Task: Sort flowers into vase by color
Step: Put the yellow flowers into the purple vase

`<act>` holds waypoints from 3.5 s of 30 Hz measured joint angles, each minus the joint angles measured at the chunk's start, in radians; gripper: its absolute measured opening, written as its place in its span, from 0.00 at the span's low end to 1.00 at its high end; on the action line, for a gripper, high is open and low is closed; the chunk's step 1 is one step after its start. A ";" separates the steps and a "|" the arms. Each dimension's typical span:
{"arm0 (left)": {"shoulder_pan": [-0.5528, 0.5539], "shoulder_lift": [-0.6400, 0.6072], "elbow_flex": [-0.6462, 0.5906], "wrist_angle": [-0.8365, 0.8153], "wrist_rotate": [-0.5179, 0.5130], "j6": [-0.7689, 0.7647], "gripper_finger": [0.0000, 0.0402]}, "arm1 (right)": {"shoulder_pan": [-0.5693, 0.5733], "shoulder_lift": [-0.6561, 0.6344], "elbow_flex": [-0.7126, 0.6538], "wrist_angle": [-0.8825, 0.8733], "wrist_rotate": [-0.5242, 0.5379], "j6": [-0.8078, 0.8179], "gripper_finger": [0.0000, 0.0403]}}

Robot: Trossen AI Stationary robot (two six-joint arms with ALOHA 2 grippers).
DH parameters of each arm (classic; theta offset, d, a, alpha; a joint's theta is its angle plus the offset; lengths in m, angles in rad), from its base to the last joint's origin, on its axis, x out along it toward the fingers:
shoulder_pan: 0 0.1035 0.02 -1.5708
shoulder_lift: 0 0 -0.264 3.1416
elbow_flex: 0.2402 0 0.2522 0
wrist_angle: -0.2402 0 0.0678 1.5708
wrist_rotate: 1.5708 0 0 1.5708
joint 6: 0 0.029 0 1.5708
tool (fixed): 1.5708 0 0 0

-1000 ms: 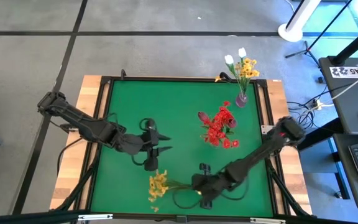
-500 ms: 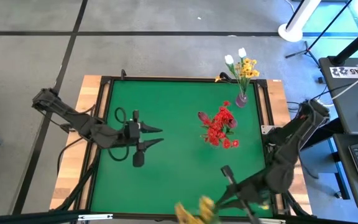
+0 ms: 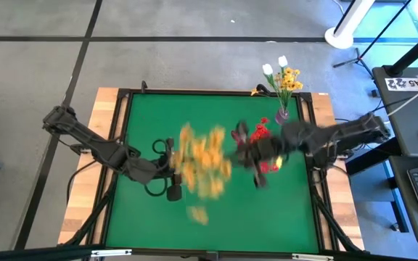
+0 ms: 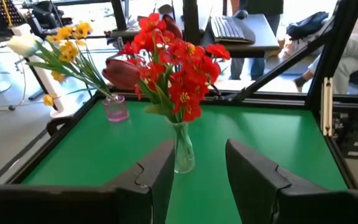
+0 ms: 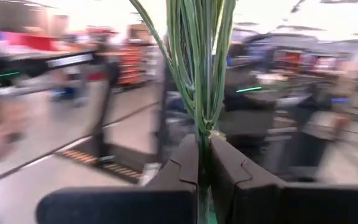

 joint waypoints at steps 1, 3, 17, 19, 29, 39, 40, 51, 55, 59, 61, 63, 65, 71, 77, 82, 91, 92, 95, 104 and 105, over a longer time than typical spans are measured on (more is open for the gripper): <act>0.000 0.005 0.000 0.000 0.000 0.000 0.35 | -0.042 -0.013 0.015 -0.023 0.004 -0.001 0.03; -0.001 0.014 0.000 -0.002 0.000 0.000 0.35 | -0.117 -0.050 0.043 -0.068 0.022 -0.010 0.03; 0.044 0.017 0.000 -0.006 0.053 0.091 0.35 | -0.420 -0.400 0.000 -0.505 0.275 -0.101 0.03; 0.065 0.017 0.000 -0.005 0.053 0.097 0.35 | -0.456 -0.450 -0.059 -0.489 0.275 -0.102 0.03; 0.130 0.017 0.000 -0.005 0.107 0.089 0.35 | -0.692 -0.694 -0.406 -0.316 0.295 -0.113 0.03; 0.202 0.017 0.000 -0.007 0.243 0.196 0.35 | -0.811 -0.840 -0.796 -0.075 0.359 -0.082 0.03; 0.219 0.017 0.000 -0.002 0.294 0.207 0.35 | -0.818 -0.850 -0.825 -0.060 0.378 -0.083 0.03; 0.425 -0.089 -0.001 -0.033 0.421 0.255 0.35 | -0.914 -1.002 -1.003 -0.054 0.457 -0.046 0.03; 0.455 -0.125 -0.024 -0.017 0.448 0.248 0.35 | -0.937 -1.075 -1.076 -0.005 0.458 -0.026 0.03; 0.466 -0.139 -0.093 0.058 0.452 0.249 0.35 | -0.965 -1.112 -1.199 0.155 0.459 0.024 0.03; 0.475 -0.140 -0.138 0.144 0.451 0.249 0.35 | -0.977 -1.114 -1.270 0.270 0.465 0.053 0.03; 0.485 -0.141 -0.189 0.216 0.453 0.246 0.35 | -0.989 -1.112 -1.287 0.281 0.499 0.073 0.03; 0.501 -0.140 -0.238 0.305 0.485 0.237 0.35 | -0.995 -1.105 -1.287 0.267 0.527 0.067 0.03; 0.573 -0.135 -0.357 0.555 0.653 0.177 0.35 | -1.001 -1.104 -1.289 0.255 0.569 0.034 0.03; 0.628 -0.135 -0.373 0.639 0.685 0.149 0.35 | -0.999 -1.105 -1.287 0.326 0.535 0.080 0.03; 0.658 -0.135 -0.373 0.686 0.716 0.123 0.35 | -0.999 -1.105 -1.280 0.401 0.539 0.145 0.03; 0.666 -0.065 -0.372 0.714 0.734 0.095 0.35 | -0.999 -1.102 -1.289 0.298 0.629 0.150 0.03; 0.666 -0.055 -0.372 0.724 0.734 0.094 0.35 | -0.999 -1.099 -1.290 0.287 0.638 0.150 0.03; 0.666 -0.031 -0.372 0.754 0.734 0.094 0.35 | -0.999 -1.085 -1.290 0.254 0.660 0.150 0.03; 0.710 -0.024 -0.345 0.805 0.742 0.065 0.35 | -0.999 -1.058 -1.292 0.276 0.614 0.170 0.03; 0.724 -0.016 -0.330 0.793 0.754 0.059 0.35 | -0.999 -1.058 -1.292 0.276 0.611 0.170 0.03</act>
